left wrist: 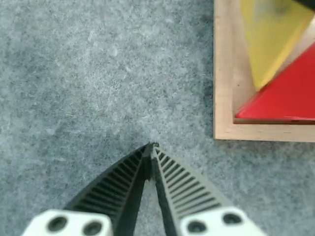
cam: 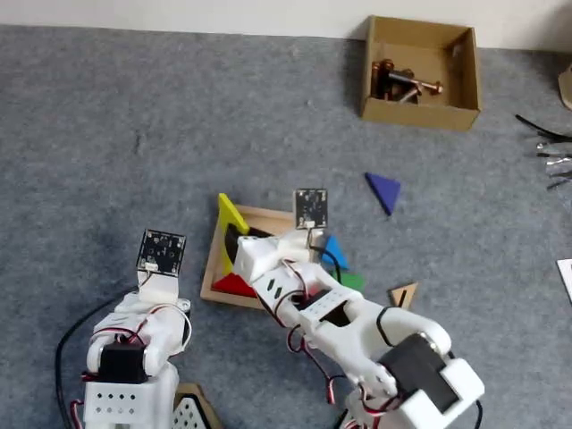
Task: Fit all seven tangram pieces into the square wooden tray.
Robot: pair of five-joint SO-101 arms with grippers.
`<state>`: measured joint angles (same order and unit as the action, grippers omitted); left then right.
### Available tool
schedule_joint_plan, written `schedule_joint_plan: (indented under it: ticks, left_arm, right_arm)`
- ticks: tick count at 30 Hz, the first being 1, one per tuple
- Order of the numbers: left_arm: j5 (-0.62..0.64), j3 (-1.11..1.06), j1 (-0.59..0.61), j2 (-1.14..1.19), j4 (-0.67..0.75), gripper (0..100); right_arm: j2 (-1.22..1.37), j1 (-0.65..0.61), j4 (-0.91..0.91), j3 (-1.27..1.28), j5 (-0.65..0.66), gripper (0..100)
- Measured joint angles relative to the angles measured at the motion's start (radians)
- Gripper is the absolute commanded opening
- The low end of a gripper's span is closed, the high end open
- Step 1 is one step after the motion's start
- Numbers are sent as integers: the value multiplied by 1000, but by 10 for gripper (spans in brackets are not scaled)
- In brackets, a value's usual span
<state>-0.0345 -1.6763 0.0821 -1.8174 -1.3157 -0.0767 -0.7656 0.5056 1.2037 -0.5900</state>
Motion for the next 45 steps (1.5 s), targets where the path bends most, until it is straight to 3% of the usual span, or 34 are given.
schedule_joint_plan:
  ticks: [12,20,45]
  left_arm:
    - [0,0,0,0,0,5]
    - [0,0,0,0,0,5]
    - [0,0,0,0,0,5]
  right_arm:
    - [66,5,14,-3,-5,10]
    - [69,-2,18,-2,68,211]
    - [2,-97,18,6,83,211]
